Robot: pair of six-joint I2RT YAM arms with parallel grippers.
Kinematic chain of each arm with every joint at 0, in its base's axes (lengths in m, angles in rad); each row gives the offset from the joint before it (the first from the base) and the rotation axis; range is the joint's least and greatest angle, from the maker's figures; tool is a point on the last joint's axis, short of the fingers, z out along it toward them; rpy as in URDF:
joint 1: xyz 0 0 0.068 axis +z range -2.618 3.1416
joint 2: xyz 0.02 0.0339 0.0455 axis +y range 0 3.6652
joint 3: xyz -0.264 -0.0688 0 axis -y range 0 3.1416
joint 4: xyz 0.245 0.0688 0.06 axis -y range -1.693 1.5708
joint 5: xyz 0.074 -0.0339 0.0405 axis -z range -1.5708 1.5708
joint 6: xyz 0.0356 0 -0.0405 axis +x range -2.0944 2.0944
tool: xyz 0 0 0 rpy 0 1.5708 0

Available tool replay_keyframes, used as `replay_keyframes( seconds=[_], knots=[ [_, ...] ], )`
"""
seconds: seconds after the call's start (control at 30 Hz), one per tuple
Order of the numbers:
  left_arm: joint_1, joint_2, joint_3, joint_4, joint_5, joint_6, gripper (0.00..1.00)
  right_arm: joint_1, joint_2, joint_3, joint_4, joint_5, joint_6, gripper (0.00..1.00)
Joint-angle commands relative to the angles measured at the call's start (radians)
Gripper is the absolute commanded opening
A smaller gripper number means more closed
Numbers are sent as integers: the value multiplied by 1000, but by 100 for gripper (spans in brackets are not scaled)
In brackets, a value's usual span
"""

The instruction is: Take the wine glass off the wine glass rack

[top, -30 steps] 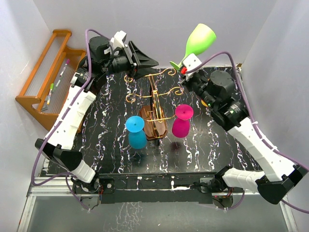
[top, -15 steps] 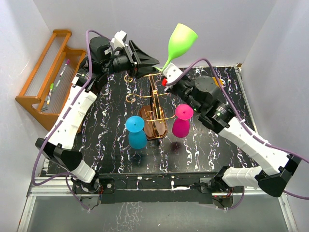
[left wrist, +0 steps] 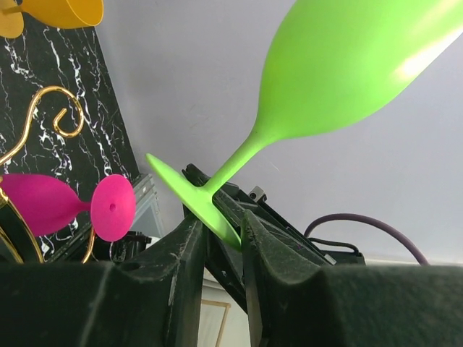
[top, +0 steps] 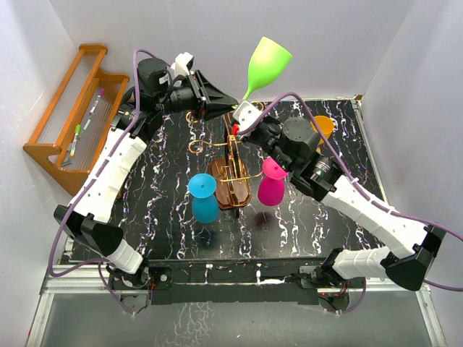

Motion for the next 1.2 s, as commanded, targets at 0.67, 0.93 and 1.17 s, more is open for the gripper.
replay_keyframes(
  seconds=[0.67, 0.93, 1.17],
  knots=[
    [-5, 19, 47, -110, 39, 105, 0, 104, -53, -98, 191, 105, -218, 8],
    [-5, -17, 42, -70, -109, 117, 0, 104, -134, -163, 135, 236, -90, 51],
    [10, -113, -59, 85, -400, 94, 0, 103, -263, -184, -34, 354, 123, 53]
  ],
)
